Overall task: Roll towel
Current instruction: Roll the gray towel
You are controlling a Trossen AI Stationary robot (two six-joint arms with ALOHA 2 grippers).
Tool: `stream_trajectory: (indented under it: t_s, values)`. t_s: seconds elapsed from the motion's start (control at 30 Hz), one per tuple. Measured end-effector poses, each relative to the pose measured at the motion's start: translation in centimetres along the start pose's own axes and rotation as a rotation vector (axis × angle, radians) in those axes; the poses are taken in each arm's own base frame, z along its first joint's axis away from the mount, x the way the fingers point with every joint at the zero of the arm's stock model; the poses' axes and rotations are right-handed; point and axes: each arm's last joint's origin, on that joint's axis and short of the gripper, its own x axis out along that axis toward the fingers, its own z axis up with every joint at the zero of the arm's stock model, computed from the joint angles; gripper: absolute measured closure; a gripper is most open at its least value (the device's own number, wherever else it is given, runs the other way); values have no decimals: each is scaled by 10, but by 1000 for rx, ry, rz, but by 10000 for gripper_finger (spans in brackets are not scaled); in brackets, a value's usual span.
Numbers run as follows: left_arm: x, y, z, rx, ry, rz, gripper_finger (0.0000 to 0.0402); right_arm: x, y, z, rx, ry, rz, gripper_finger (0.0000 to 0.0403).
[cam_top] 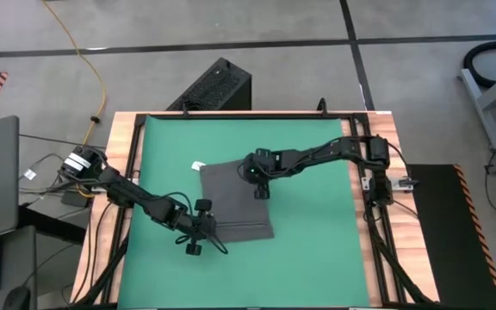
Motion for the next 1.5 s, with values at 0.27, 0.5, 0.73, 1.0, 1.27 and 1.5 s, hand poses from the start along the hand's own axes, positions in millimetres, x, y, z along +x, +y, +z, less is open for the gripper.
stream_trajectory:
  t_s: [0.27,0.5,0.73,1.0,1.27,1.5]
  values:
    - [0,1,-1,45,15,9,401,-8,5,-8,80,106,-28,398]
    - [0,1,-2,64,17,9,401,-22,23,-2,60,35,-100,399]
    - [0,1,-2,110,20,9,401,-11,11,9,80,-87,-110,399]
    - [0,1,-2,112,23,6,401,15,-7,-7,124,19,-118,399]
    - [0,2,-5,144,50,16,401,13,-1,-21,203,109,-117,399]
    - [0,2,-5,168,55,21,401,8,27,-27,254,164,-151,399]
